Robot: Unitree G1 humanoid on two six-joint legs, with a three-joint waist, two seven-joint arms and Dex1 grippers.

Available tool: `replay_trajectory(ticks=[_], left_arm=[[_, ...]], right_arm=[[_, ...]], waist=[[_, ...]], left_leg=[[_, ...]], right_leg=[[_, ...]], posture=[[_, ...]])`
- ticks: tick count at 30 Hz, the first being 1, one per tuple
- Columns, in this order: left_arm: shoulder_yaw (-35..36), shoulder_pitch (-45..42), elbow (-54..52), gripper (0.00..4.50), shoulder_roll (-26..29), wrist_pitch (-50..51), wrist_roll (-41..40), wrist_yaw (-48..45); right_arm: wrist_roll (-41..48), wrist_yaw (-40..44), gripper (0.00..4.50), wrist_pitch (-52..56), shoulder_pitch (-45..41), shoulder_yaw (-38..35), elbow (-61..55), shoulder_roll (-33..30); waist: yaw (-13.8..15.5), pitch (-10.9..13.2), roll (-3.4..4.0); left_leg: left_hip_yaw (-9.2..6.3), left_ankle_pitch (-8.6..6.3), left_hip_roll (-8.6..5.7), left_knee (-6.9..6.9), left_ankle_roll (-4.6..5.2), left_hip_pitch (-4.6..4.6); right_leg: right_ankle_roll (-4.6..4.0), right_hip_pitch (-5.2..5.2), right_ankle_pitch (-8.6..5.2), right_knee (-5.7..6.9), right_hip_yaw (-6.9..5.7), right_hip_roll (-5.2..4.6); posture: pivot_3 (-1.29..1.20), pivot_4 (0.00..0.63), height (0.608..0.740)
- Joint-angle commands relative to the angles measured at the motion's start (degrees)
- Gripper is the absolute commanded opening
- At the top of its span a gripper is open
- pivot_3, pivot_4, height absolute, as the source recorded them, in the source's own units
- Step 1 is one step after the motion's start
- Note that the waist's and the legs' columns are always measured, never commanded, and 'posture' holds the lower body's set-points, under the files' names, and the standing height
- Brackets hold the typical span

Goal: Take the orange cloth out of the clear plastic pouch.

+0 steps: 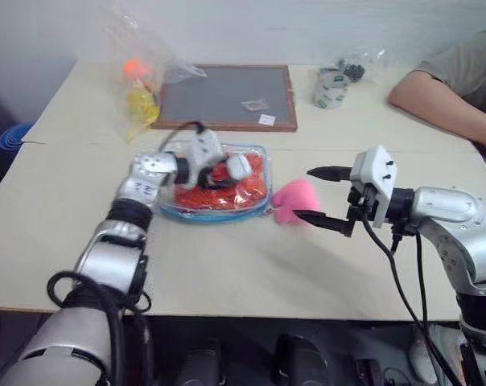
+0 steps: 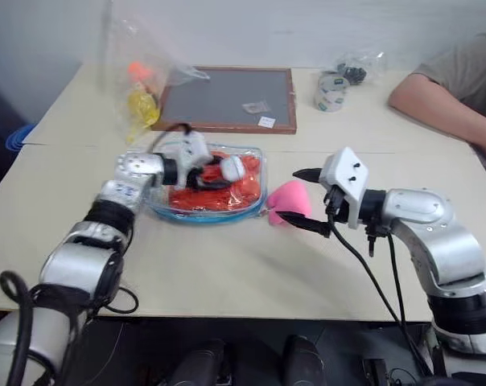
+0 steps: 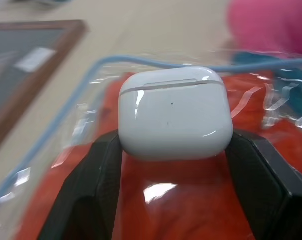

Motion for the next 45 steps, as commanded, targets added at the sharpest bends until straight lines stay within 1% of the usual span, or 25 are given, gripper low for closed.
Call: replay_trajectory(ticks=[1, 4, 6, 8, 10, 14, 18, 20, 23, 25, 26, 27, 28, 29, 30, 32, 34, 36, 37, 39, 41, 43, 45], left_arm=[[10.3, 13.6, -24.8, 2.72, 6.5, 16.0, -3.9, 7.8], [21.5, 27.3, -40.5, 2.72, 11.2, 29.4, -5.1, 13.7], [29.7, 36.0, -47.5, 2.72, 13.6, 35.6, -5.5, 16.5], [37.8, 42.1, -50.0, 2.72, 14.8, 38.9, -6.4, 19.2], [42.4, 45.0, -50.1, 2.72, 15.0, 39.6, -7.6, 21.2], [44.5, 48.0, -45.2, 2.72, 15.0, 36.9, -8.3, 23.7], [43.3, 49.5, -38.8, 2.72, 14.5, 32.6, -7.8, 26.1], [42.7, 50.5, -37.9, 2.72, 14.5, 31.5, -7.9, 26.9], [43.3, 52.1, -40.4, 2.72, 14.4, 31.9, -9.5, 27.1], [44.2, 54.6, -48.3, 3.08, 14.3, 34.0, -13.2, 24.0], [44.1, 55.9, -52.3, 3.34, 14.7, 34.3, -14.9, 22.1], [43.5, 57.0, -56.1, 3.54, 15.3, 34.8, -16.7, 20.0], [43.1, 57.8, -58.3, 3.86, 15.8, 35.1, -17.7, 18.8], [41.3, 58.9, -62.8, 4.08, 17.8, 34.7, -18.7, 15.7], [39.1, 59.5, -66.4, 4.47, 19.8, 34.3, -19.5, 12.9], [34.4, 58.6, -70.5, 4.49, 23.5, 32.5, -20.3, 8.6], [25.8, 54.4, -70.6, 4.49, 27.6, 28.8, -18.0, 5.2], [16.2, 48.5, -68.2, 4.49, 30.5, 24.5, -14.0, 2.1], [13.0, 46.3, -66.3, 4.49, 31.2, 22.1, -12.3, 1.0], [5.6, 41.2, -60.8, 4.49, 31.9, 16.6, -7.2, -1.0], [-1.7, 35.7, -53.0, 4.49, 31.7, 9.1, -0.1, -1.7], [-6.0, 31.4, -46.2, 4.49, 30.6, 3.7, 4.3, -1.4], [-8.7, 27.3, -40.3, 4.49, 28.8, 0.6, 6.6, -1.2]], right_arm=[[0.6, 0.6, 4.5, -1.4, -2.8, 2.0, -0.5, 2.2], [0.4, 1.5, 4.5, -1.9, -4.4, 3.8, 0.6, 3.5], [0.5, 2.7, 4.5, -2.4, -5.4, 4.9, 1.9, 4.4], [0.4, 3.9, 4.5, -3.2, -6.6, 6.3, 3.7, 5.6], [0.1, 4.8, 4.5, -3.6, -7.7, 7.4, 5.3, 6.7], [-0.2, 7.0, 4.5, -4.5, -10.1, 9.3, 8.2, 8.6], [-0.8, 9.0, 4.5, -5.6, -11.9, 10.3, 10.7, 9.4], [-1.0, 9.7, 4.5, -6.1, -12.4, 10.5, 11.6, 9.6], [-1.3, 10.3, 4.5, -6.7, -12.8, 10.5, 12.5, 9.7], [-1.8, 10.5, 4.5, -7.2, -12.9, 10.4, 13.2, 9.7], [-2.1, 10.5, 4.5, -7.4, -12.9, 10.4, 13.4, 9.6], [-2.4, 10.5, 4.5, -7.8, -12.8, 10.4, 13.6, 9.4], [-2.7, 10.6, 4.5, -8.0, -12.7, 10.4, 13.7, 9.3], [-2.9, 10.9, 4.5, -8.3, -12.3, 10.2, 13.5, 8.8], [-2.9, 11.2, 4.5, -8.3, -12.0, 10.0, 13.3, 8.3], [-2.9, 11.5, 4.5, -8.1, -11.5, 9.4, 12.8, 7.5], [-2.5, 11.5, 4.5, -7.7, -10.9, 8.5, 12.1, 6.4], [-2.5, 11.2, 4.5, -7.6, -10.1, 7.5, 11.3, 5.2], [-2.5, 10.8, 4.5, -7.5, -9.9, 7.3, 11.1, 4.9], [-2.5, 9.9, 4.5, -7.0, -9.3, 6.5, 10.4, 4.6], [-2.0, 9.0, 4.5, -6.2, -8.3, 5.7, 9.0, 4.2], [-1.9, 8.3, 4.5, -5.7, -7.2, 5.1, 7.6, 3.8], [-1.9, 7.2, 4.5, -5.1, -6.0, 4.4, 6.2, 3.6]], waist=[[-1.1, 0.0, 0.0], [-1.4, 0.0, -0.01], [-1.2, 0.0, -0.05], [-1.0, 0.1, -0.15], [0.2, 0.0, -0.17], [2.0, 0.0, -0.18], [1.7, 0.0, -0.21], [1.5, 0.0, -0.22], [1.0, 0.0, -0.24], [0.4, 0.0, -0.24], [0.3, 0.0, -0.25], [0.3, 0.0, -0.26], [0.3, 0.0, -0.27], [0.4, 0.0, -0.26], [0.4, 0.0, -0.26], [0.5, 0.0, -0.23], [0.6, 0.1, -0.16], [0.8, 0.1, -0.09], [0.6, 0.1, -0.08], [0.3, 0.1, -0.07], [0.1, 0.1, -0.08], [0.3, 0.1, -0.1], [0.2, 0.1, -0.1]], left_leg=[[0.01, 0.0, 0.05, -0.04, 0.0, 0.04], [-0.04, -0.01, 0.07, -0.09, -0.01, 0.11], [-0.03, -0.02, 0.08, -0.1, -0.02, 0.1], [-0.08, -0.02, 0.1, -0.04, -0.03, 0.08], [-0.22, -0.02, 0.06, 0.06, -0.03, 0.1], [-0.32, 0.01, -0.09, 0.09, -0.05, 0.15], [-0.41, -0.01, -0.17, 0.07, -0.08, 0.17], [-0.4, -0.03, -0.11, 0.05, -0.13, 0.16], [-0.35, -0.09, 0.07, 0.04, -0.23, 0.16], [-0.32, -0.12, 0.17, 0.04, -0.28, 0.16], [-0.32, -0.13, 0.22, 0.04, -0.3, 0.16], [-0.32, -0.14, 0.24, 0.04, -0.32, 0.16], [-0.32, -0.15, 0.27, 0.04, -0.33, 0.15], [-0.29, -0.16, 0.31, 0.04, -0.35, 0.15], [-0.29, -0.16, 0.31, 0.04, -0.36, 0.15], [-0.28, -0.16, 0.36, 0.05, -0.39, 0.13], [-0.23, -0.16, 0.36, 0.06, -0.39, 0.14], [-0.15, -0.15, 0.36, 0.05, -0.39, 0.17], [-0.12, -0.15, 0.37, 0.05, -0.39, 0.17], [0.02, -0.16, 0.44, -0.01, -0.4, 0.18], [0.26, -0.2, 0.55, -0.06, -0.46, 0.17], [0.6, -0.2, 0.52, -0.08, -0.49, 0.1], [0.91, -0.2, 0.53, -0.06, -0.51, -0.06]], right_leg=[[0.0, 0.0, 0.0, -0.01, 0.02, 0.0], [0.0, 0.0, 0.0, 0.02, 0.19, 0.04], [0.0, -0.01, 0.0, -0.02, 0.32, 0.07], [0.0, 0.0, 0.0, -0.04, 0.42, 0.09], [0.0, 0.1, 0.0, -0.02, 0.58, 0.11], [0.02, 0.12, 0.01, 0.01, 1.14, 0.12], [0.02, 0.07, 0.01, 0.11, 1.27, 0.14], [0.02, 0.04, 0.01, 0.12, 1.26, 0.23], [0.02, 0.0, 0.01, 0.11, 1.28, 0.41], [0.01, 0.0, 0.0, 0.08, 1.29, 0.49], [0.01, 0.0, 0.0, 0.08, 1.29, 0.52], [0.0, 0.0, 0.0, 0.07, 1.31, 0.54], [-0.01, 0.0, -0.01, 0.04, 1.31, 0.56], [-0.01, 0.01, -0.01, -0.04, 1.34, 0.58], [-0.02, 0.01, -0.01, -0.03, 1.36, 0.58], [-0.04, 0.03, -0.02, -0.11, 1.37, 0.65], [-0.05, 0.04, -0.03, -0.12, 1.39, 0.66], [-0.05, 0.03, -0.03, -0.12, 1.44, 0.69], [-0.05, 0.02, -0.03, -0.12, 1.43, 0.74], [-0.05, -0.04, -0.03, -0.14, 1.49, 0.82], [-0.1, -0.21, -0.03, -0.1, 1.55, 0.95], [-0.18, -0.48, -0.03, 0.02, 1.57, 1.06], [-0.22, -0.86, -0.04, 0.26, 1.56, 1.06]], posture=[[0.0, 0.15, 0.74], [0.0, 0.15, 0.74], [0.0, 0.15, 0.74], [0.0, 0.15, 0.74], [0.0, 0.15, 0.74], [0.0, 0.15, 0.74], [0.0, 0.15, 0.74], [0.0, 0.15, 0.74], [0.0, 0.15, 0.74], [0.0, 0.15, 0.74], [0.0, 0.15, 0.74], [0.0, 0.15, 0.74], [0.0, 0.15, 0.74], [0.0, 0.15, 0.74], [0.0, 0.15, 0.74], [0.0, 0.15, 0.74], [0.0, 0.15, 0.74], [0.0, 0.15, 0.74], [0.0, 0.15, 0.74], [0.0, 0.15, 0.74], [0.0, 0.15, 0.74], [0.0, 0.15, 0.74], [0.0, 0.15, 0.74]])
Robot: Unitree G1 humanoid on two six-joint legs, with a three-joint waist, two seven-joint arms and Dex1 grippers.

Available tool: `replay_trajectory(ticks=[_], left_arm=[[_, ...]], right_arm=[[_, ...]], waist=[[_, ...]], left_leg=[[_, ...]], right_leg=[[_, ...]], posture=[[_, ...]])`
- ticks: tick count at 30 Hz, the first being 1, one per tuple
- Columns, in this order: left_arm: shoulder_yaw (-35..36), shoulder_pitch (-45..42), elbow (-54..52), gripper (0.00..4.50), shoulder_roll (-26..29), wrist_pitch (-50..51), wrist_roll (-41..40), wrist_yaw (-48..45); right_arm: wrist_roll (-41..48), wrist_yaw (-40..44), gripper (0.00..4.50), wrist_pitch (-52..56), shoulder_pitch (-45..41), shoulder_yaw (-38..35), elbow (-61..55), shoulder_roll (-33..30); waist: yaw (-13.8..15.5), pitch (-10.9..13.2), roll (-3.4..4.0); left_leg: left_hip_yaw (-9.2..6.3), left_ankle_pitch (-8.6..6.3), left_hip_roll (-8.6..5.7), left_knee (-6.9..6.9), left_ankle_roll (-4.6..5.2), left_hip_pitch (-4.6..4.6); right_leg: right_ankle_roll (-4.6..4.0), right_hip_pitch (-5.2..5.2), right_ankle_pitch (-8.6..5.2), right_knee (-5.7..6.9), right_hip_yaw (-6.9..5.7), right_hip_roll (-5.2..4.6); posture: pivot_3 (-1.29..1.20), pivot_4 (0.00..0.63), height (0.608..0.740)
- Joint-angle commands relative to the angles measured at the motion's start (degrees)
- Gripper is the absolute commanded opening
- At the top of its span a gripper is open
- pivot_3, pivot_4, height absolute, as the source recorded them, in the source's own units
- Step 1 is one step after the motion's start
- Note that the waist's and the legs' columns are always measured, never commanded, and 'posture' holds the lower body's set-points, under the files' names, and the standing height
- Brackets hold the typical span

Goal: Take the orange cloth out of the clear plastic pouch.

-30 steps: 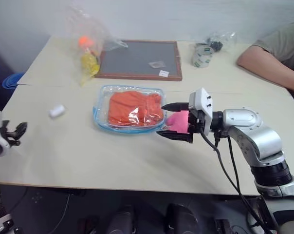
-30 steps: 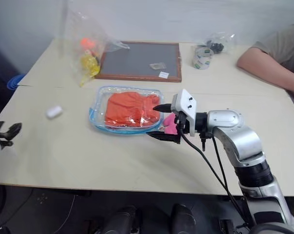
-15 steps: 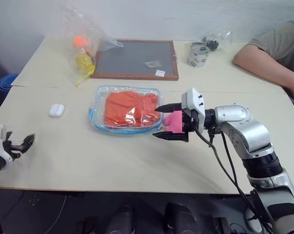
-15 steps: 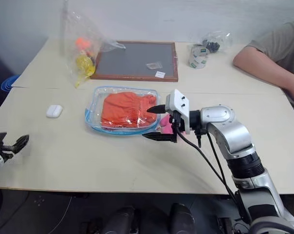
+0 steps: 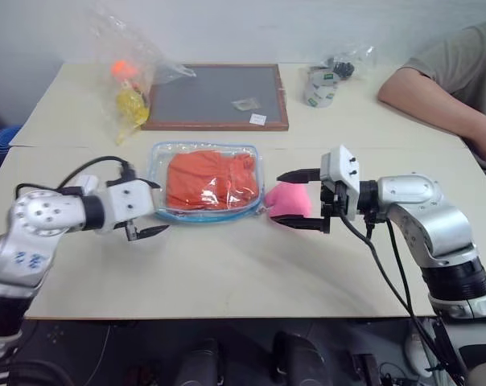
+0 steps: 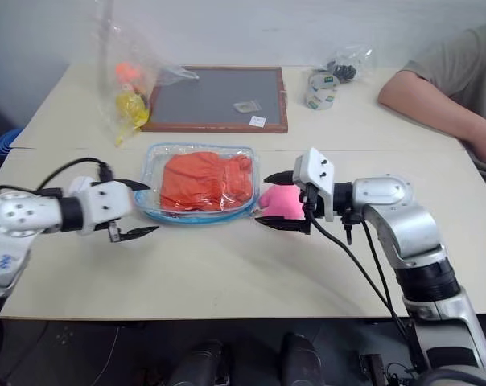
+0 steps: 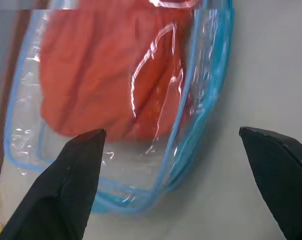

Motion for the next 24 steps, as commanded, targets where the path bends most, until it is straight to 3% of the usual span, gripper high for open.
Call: replay_trajectory(ticks=[1, 5, 6, 8, 20, 24], left_arm=[[-3.8, -5.9, 8.9, 4.49, -2.3, -7.3, 4.9, 0.2], [-5.9, -10.2, 16.3, 4.49, -5.4, -12.1, 8.1, 1.9], [-6.1, -10.7, 17.3, 4.31, -5.9, -13.2, 8.6, 2.2], [-6.2, -10.8, 18.3, 3.9, -6.5, -14.9, 8.7, 1.9], [-4.4, -4.4, 7.4, 0.29, -5.7, -16.3, 5.9, -3.2], [-5.4, -2.7, 0.2, 0.29, -6.6, -17.5, 6.0, -3.7]], right_arm=[[1.0, -1.9, 4.5, 0.9, 1.4, -2.6, -4.2, -0.9], [1.3, -2.9, 4.5, 1.4, 3.0, -3.3, -5.8, -1.3], [1.3, -3.1, 4.5, 1.5, 3.3, -3.4, -6.2, -1.4], [1.5, -3.4, 4.5, 1.9, 3.8, -3.8, -6.7, -1.5], [2.1, -2.2, 4.5, 2.1, 5.1, -4.3, -7.1, -3.7], [3.9, 1.4, 4.5, 2.4, 6.9, -6.0, -7.1, -7.5]], waist=[[0.2, 0.0, 0.0], [0.3, 0.0, -0.02], [0.4, 0.0, -0.02], [0.6, 0.0, -0.02], [0.8, 0.0, -0.02], [1.3, 0.0, -0.03]], left_leg=[[0.03, 0.0, -0.01, 0.0, 0.0, 0.0], [0.2, 0.02, 0.07, 0.15, 0.04, -0.07], [0.19, 0.02, 0.08, 0.17, 0.04, -0.07], [0.16, 0.02, 0.11, 0.18, 0.06, -0.05], [0.07, 0.02, 0.15, 0.2, 0.08, -0.05], [0.04, 0.0, 0.15, 0.2, 0.1, -0.05]], right_leg=[[-0.01, -0.01, 0.0, 0.03, 0.01, -0.01], [-0.01, 0.0, 0.0, 0.1, -0.07, -0.11], [-0.01, 0.0, 0.0, 0.11, -0.07, -0.12], [-0.01, 0.02, 0.0, 0.16, -0.06, -0.17], [-0.01, 0.0, 0.0, 0.19, -0.03, -0.18], [-0.01, 0.0, 0.0, 0.16, -0.02, -0.18]], posture=[[0.0, 0.15, 0.74], [0.0, 0.15, 0.74], [0.0, 0.15, 0.74], [0.0, 0.15, 0.74], [0.0, 0.15, 0.74], [0.0, 0.15, 0.74]])
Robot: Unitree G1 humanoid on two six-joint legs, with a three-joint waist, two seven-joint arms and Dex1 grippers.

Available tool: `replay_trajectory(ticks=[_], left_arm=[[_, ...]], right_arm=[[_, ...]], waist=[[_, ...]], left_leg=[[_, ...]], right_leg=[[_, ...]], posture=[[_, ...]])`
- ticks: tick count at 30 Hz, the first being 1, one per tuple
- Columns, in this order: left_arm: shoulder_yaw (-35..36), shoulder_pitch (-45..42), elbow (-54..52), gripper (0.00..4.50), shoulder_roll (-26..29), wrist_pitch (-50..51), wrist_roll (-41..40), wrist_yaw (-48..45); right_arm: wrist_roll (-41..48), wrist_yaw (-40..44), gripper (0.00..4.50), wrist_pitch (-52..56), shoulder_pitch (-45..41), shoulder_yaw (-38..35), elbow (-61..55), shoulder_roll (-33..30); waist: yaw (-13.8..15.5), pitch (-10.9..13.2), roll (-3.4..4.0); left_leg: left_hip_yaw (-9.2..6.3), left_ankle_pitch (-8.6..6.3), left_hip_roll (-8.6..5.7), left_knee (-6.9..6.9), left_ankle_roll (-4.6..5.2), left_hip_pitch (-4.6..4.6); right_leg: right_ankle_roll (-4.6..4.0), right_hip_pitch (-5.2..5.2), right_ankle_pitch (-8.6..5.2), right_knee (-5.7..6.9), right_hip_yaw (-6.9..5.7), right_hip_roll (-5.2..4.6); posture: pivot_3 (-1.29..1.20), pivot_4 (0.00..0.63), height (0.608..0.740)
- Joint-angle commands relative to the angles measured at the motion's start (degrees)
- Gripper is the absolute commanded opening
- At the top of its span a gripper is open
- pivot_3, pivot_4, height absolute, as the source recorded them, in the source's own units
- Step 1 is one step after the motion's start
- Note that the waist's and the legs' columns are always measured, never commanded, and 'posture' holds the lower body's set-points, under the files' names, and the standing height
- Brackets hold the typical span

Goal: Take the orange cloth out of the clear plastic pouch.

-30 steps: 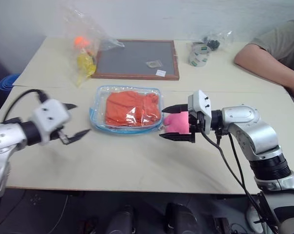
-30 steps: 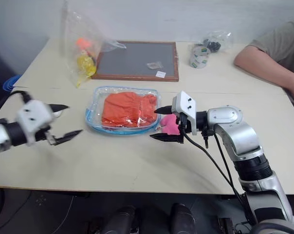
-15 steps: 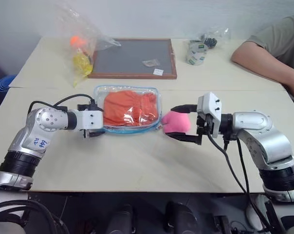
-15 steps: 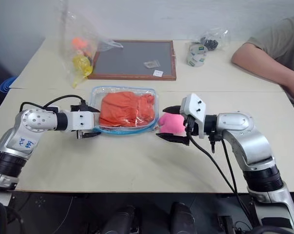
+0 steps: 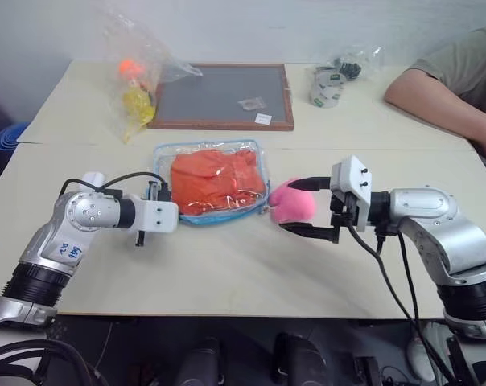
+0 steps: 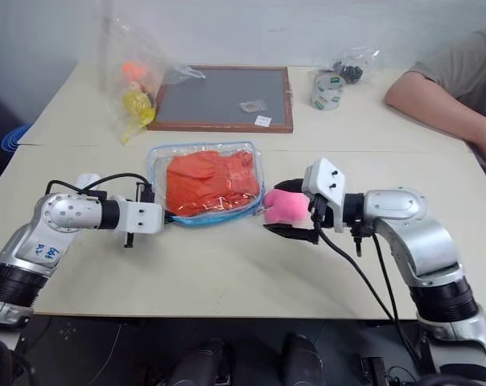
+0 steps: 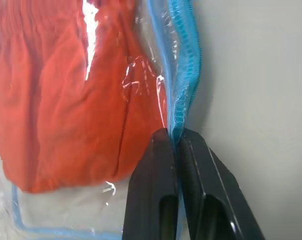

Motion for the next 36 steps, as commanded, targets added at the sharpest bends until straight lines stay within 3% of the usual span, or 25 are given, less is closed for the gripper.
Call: replay_trajectory(ticks=[1, 6, 11, 20, 25, 28, 30, 35, 36], left_arm=[[-0.7, 1.4, -8.5, 0.29, -0.8, -0.5, -0.3, -0.9], [-2.0, 2.0, -13.3, 0.29, -3.1, -0.4, 1.5, -0.3], [-2.9, 2.0, -12.5, 0.29, -3.3, -8.0, 3.9, 1.7], [-2.5, 1.8, -5.4, 0.29, -3.2, -18.1, 7.7, 6.4], [-0.3, 3.4, -4.7, 1.49, -1.7, -14.5, 4.1, 4.4], [1.7, 5.5, -8.1, 2.44, -1.3, -9.7, 1.0, 3.4], [5.3, 8.5, -14.1, 3.01, -1.0, 0.4, -6.3, 0.8], [17.4, 17.6, -32.6, 3.01, 3.5, 33.0, -33.3, -5.1], [20.4, 18.9, -35.1, 3.03, 4.6, 38.9, -38.6, -5.1]], right_arm=[[3.1, 3.7, 4.5, 0.3, 1.8, -4.3, -1.8, -4.1], [4.9, 6.7, 4.5, 1.0, 7.2, -9.0, -2.0, -9.8], [5.3, 7.7, 4.5, 0.6, 14.2, -14.4, -1.8, -13.6], [3.9, 3.2, 4.5, -0.4, 18.7, -17.9, -0.6, -12.3], [-0.4, -3.0, 4.5, -2.9, 16.1, -14.6, 4.3, -8.4], [-0.9, -3.8, 4.5, -3.1, 14.7, -13.7, 6.5, -7.0], [-1.1, -4.3, 4.5, -2.9, 13.3, -12.8, 9.1, -5.9], [-2.9, -4.0, 4.5, -4.4, 11.2, -9.8, 14.7, -3.6], [-3.1, -3.9, 4.31, -4.6, 10.9, -9.5, 15.5, -3.1]], waist=[[0.3, 0.0, 0.0], [0.7, 0.0, -0.02], [0.6, 0.0, -0.02], [0.6, 0.0, -0.02], [0.5, 0.0, -0.03], [0.5, 0.0, -0.03], [0.4, 0.0, -0.03], [0.3, 0.0, -0.03], [0.1, 0.0, -0.03]], left_leg=[[0.0, -0.01, 0.0, 0.0, 0.01, 0.0], [0.0, -0.02, -0.01, 0.04, 0.03, 0.0], [0.0, -0.02, 0.0, 0.04, 0.03, 0.01], [-0.1, -0.02, 0.01, 0.04, 0.03, 0.09], [-0.08, -0.02, 0.01, 0.04, 0.03, 0.09], [-0.08, -0.02, 0.01, 0.03, 0.03, 0.09], [-0.07, -0.02, 0.01, 0.03, 0.03, 0.09], [-0.11, -0.02, 0.07, 0.03, 0.02, 0.11], [-0.11, -0.02, 0.08, 0.03, 0.02, 0.1]], right_leg=[[0.0, 0.0, 0.0, -0.01, 0.01, 0.0], [0.0, 0.06, 0.0, -0.02, -0.01, -0.03], [-0.02, 0.05, 0.01, -0.01, -0.01, -0.03], [-0.03, 0.07, 0.02, 0.0, 0.05, -0.03], [-0.03, 0.07, 0.02, 0.0, 0.07, -0.02], [-0.03, 0.06, 0.02, 0.0, 0.07, -0.02], [-0.03, 0.06, 0.02, 0.0, 0.08, -0.02], [-0.03, 0.06, 0.02, 0.01, 0.1, -0.01], [-0.03, 0.06, 0.02, 0.01, 0.1, -0.01]], posture=[[0.0, 0.15, 0.74], [0.0, 0.15, 0.74], [0.0, 0.15, 0.74], [0.0, 0.15, 0.74], [0.0, 0.15, 0.74], [0.0, 0.15, 0.74], [0.0, 0.15, 0.74], [0.0, 0.15, 0.74], [0.0, 0.15, 0.74]])
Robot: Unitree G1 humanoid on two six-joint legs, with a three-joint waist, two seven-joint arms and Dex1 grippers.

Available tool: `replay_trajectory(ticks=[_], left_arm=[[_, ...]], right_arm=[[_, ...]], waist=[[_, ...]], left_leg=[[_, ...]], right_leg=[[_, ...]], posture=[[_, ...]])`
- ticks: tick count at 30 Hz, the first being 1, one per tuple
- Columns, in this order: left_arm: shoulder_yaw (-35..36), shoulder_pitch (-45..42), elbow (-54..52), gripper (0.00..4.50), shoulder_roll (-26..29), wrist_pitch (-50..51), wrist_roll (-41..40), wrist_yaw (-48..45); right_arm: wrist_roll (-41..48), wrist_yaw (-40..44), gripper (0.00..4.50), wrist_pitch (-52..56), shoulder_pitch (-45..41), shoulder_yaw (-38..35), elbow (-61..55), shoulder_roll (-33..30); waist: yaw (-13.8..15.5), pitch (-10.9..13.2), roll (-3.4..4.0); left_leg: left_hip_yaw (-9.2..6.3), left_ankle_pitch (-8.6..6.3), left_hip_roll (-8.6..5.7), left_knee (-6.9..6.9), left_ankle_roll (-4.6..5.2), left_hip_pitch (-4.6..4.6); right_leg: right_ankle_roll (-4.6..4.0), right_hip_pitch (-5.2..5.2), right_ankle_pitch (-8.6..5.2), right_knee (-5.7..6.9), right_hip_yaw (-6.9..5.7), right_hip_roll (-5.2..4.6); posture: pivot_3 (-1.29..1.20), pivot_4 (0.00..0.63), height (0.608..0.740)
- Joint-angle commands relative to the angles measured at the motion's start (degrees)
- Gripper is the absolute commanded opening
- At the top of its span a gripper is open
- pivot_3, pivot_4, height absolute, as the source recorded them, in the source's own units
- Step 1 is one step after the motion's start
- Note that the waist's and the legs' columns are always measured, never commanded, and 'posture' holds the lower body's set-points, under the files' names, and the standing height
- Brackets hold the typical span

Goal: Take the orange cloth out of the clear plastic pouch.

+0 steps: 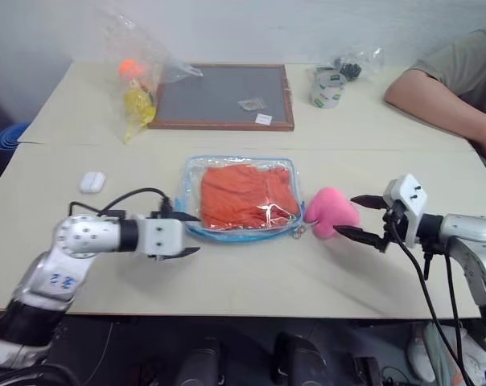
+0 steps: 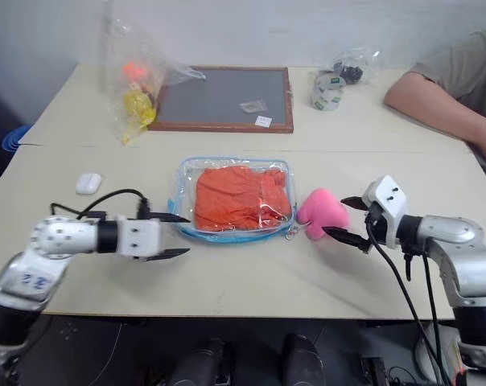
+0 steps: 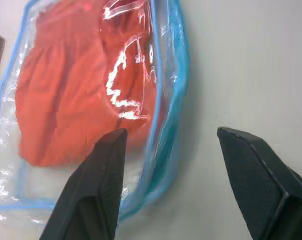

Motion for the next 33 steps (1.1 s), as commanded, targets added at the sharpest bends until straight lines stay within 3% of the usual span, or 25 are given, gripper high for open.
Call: replay_trajectory(ticks=[1, 2, 7, 14, 18, 22, 29, 33], left_arm=[[12.2, 4.0, -11.2, 3.03, 3.7, 20.2, -20.6, -1.6], [14.9, 4.8, -12.6, 3.03, 4.6, 23.7, -24.2, -1.5], [24.6, 2.9, -14.5, 3.03, 6.5, 36.8, -38.4, 4.2], [24.4, 0.4, -15.4, 3.03, 6.9, 38.5, -39.1, 8.8], [23.3, -0.5, -15.6, 3.03, 6.7, 38.0, -38.5, 10.2], [21.4, -1.6, -15.6, 3.03, 6.7, 37.6, -38.0, 10.9], [16.2, -2.3, -16.8, 3.03, 5.4, 35.8, -35.4, 12.4], [14.9, -1.4, -16.9, 3.03, 4.3, 34.6, -34.5, 12.6]], right_arm=[[-0.1, 0.4, 4.1, -1.3, -1.1, 0.7, 2.2, 1.4], [0.1, 0.6, 3.93, -1.2, -1.2, 0.7, 2.6, 1.6], [1.4, 2.5, 2.18, -1.2, -1.0, 0.5, 3.3, 1.9], [5.8, 9.6, 0.02, -1.0, 2.0, -2.5, 0.0, -1.4], [6.8, 14.2, 0.02, -3.0, 4.1, -3.2, -3.8, -4.5], [2.4, 15.5, 0.02, -9.7, 2.1, 2.4, -7.9, -3.7], [-7.1, 14.3, 0.02, -19.3, -7.9, 17.2, -9.8, 5.5], [-10.5, 14.3, 0.02, -25.6, -11.2, 21.3, -7.5, 9.5]], waist=[[-0.1, 0.0, 0.03], [-0.1, 0.0, 0.03], [0.3, 0.0, 0.03], [0.2, 0.0, 0.03], [0.2, 0.0, 0.03], [0.1, 0.0, 0.03], [-0.4, 0.0, 0.03], [0.1, 0.0, 0.03]], left_leg=[[-0.01, 0.0, 0.01, 0.0, 0.0, 0.0], [0.0, 0.0, 0.0, 0.0, 0.0, 0.03], [-0.03, 0.01, -0.03, 0.01, -0.02, 0.17], [0.06, 0.0, -0.05, -0.06, -0.04, 0.23], [0.11, 0.0, -0.05, -0.06, -0.04, 0.23], [0.13, -0.02, -0.04, -0.06, -0.07, 0.27], [0.22, -0.02, 0.02, -0.09, -0.15, 0.28], [0.21, -0.03, -0.02, -0.07, -0.14, 0.24]], right_leg=[[0.0, 0.01, 0.0, 0.0, 0.01, 0.0], [0.0, 0.02, 0.0, 0.0, 0.04, 0.0], [0.0, 0.15, 0.0, 0.01, 0.06, 0.0], [-0.01, 0.13, 0.0, 0.0, 0.13, 0.04], [-0.01, 0.12, 0.0, 0.01, 0.2, 0.04], [-0.01, 0.12, 0.0, 0.01, 0.23, 0.05], [-0.05, 0.0, -0.02, 0.06, 0.33, 0.13], [-0.05, 0.01, -0.02, 0.02, 0.34, 0.12]], posture=[[0.0, 0.15, 0.74], [0.0, 0.15, 0.74], [0.0, 0.15, 0.74], [0.0, 0.15, 0.74], [0.0, 0.15, 0.74], [0.0, 0.15, 0.74], [0.0, 0.15, 0.74], [0.0, 0.15, 0.74]])
